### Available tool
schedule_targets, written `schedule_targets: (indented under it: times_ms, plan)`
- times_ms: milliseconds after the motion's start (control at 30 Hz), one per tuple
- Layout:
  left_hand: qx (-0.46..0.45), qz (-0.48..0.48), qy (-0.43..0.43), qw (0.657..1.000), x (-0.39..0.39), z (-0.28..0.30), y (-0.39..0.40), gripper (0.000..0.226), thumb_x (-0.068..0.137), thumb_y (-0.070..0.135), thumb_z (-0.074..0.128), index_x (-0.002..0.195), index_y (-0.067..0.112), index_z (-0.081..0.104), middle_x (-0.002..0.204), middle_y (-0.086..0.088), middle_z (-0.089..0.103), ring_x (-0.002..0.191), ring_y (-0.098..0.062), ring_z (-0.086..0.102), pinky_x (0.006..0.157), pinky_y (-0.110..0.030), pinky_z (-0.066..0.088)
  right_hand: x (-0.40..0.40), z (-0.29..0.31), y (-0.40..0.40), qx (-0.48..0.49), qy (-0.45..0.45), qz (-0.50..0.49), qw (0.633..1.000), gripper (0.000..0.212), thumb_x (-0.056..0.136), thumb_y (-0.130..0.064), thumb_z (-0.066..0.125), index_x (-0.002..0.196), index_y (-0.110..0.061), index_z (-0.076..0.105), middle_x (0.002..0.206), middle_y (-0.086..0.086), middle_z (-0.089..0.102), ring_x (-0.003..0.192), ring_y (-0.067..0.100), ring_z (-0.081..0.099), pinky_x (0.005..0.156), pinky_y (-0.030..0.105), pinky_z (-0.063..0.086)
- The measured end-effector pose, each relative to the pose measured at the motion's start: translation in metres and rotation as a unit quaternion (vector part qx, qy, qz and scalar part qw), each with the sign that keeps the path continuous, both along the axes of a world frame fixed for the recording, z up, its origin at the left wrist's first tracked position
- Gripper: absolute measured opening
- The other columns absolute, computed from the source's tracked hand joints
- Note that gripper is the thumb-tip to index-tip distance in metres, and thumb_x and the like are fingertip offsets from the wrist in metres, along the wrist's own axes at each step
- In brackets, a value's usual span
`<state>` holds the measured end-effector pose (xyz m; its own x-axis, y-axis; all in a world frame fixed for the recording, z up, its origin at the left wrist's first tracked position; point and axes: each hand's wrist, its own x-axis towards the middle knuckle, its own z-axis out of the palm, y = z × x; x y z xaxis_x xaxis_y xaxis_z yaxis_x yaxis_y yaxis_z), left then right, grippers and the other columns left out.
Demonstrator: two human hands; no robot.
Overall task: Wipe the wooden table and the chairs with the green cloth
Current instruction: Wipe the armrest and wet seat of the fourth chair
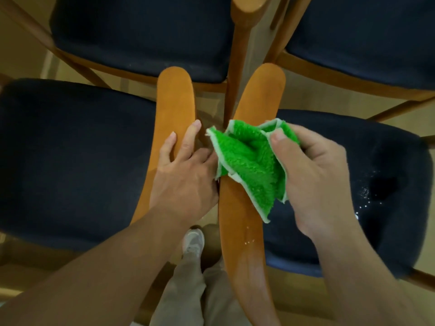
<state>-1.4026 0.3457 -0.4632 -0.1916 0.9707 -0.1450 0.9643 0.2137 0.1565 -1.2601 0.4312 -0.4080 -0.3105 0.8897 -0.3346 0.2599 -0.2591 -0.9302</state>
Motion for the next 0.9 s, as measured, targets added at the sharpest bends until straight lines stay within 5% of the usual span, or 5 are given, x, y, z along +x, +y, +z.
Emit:
schedule_targets:
  times_ms: [233, 367, 500, 667, 900]
  plan:
    - [-0.045, -0.002, 0.013, 0.999, -0.002, 0.003, 0.001, 0.059, 0.083, 0.041, 0.025, 0.125, 0.024, 0.062, 0.119, 0.008, 0.066, 0.146, -0.024, 0.018, 0.112, -0.05, 0.016, -0.004, -0.024, 0.007, 0.082, -0.17, -0.142, 0.972, 0.025, 0.091, -0.04, 0.062, 0.112, -0.026, 0.061, 0.099, -0.007, 0.067, 0.091, 0.009, 0.065, 0.08, 0.043, 0.057]
    - [-0.05, -0.003, 0.008, 0.999, -0.001, 0.006, 0.002, 0.059, 0.084, 0.042, 0.024, 0.126, 0.025, 0.061, 0.123, 0.007, 0.065, 0.145, -0.024, 0.02, 0.111, -0.05, 0.015, -0.021, -0.024, -0.012, 0.137, -0.237, -0.016, 0.962, 0.044, 0.093, -0.057, 0.045, 0.124, -0.027, 0.054, 0.122, -0.002, 0.059, 0.116, 0.011, 0.055, 0.099, 0.042, 0.048]
    - [-0.078, -0.009, 0.019, 0.997, -0.001, 0.01, 0.002, 0.056, 0.085, 0.045, 0.034, 0.134, 0.027, 0.054, 0.13, 0.008, 0.061, 0.147, -0.024, 0.013, 0.112, -0.049, 0.01, -0.043, -0.037, -0.02, 0.071, -0.321, 0.085, 0.94, 0.074, 0.098, -0.056, 0.034, 0.156, -0.025, 0.001, 0.164, -0.003, -0.007, 0.15, 0.023, -0.009, 0.12, 0.049, 0.0]
    - [-0.096, -0.006, 0.028, 0.995, 0.001, 0.012, 0.003, 0.058, 0.087, 0.045, 0.023, 0.136, 0.028, 0.049, 0.13, 0.012, 0.058, 0.149, -0.022, 0.003, 0.114, -0.049, 0.008, -0.049, -0.043, 0.006, 0.105, -0.294, 0.079, 0.947, 0.075, 0.101, -0.047, 0.041, 0.156, -0.02, -0.001, 0.164, 0.003, -0.005, 0.148, 0.019, 0.013, 0.114, 0.034, 0.026]
    - [-0.12, -0.018, 0.027, 0.992, 0.003, 0.013, 0.001, 0.062, 0.094, 0.046, 0.034, 0.151, 0.024, 0.024, 0.135, 0.006, 0.053, 0.148, -0.026, -0.01, 0.115, -0.052, 0.004, 0.0, -0.043, -0.064, 0.015, -0.251, 0.088, 0.964, 0.08, 0.098, -0.04, 0.048, 0.155, -0.03, -0.008, 0.162, -0.01, 0.009, 0.14, 0.002, 0.02, 0.1, 0.014, 0.021]
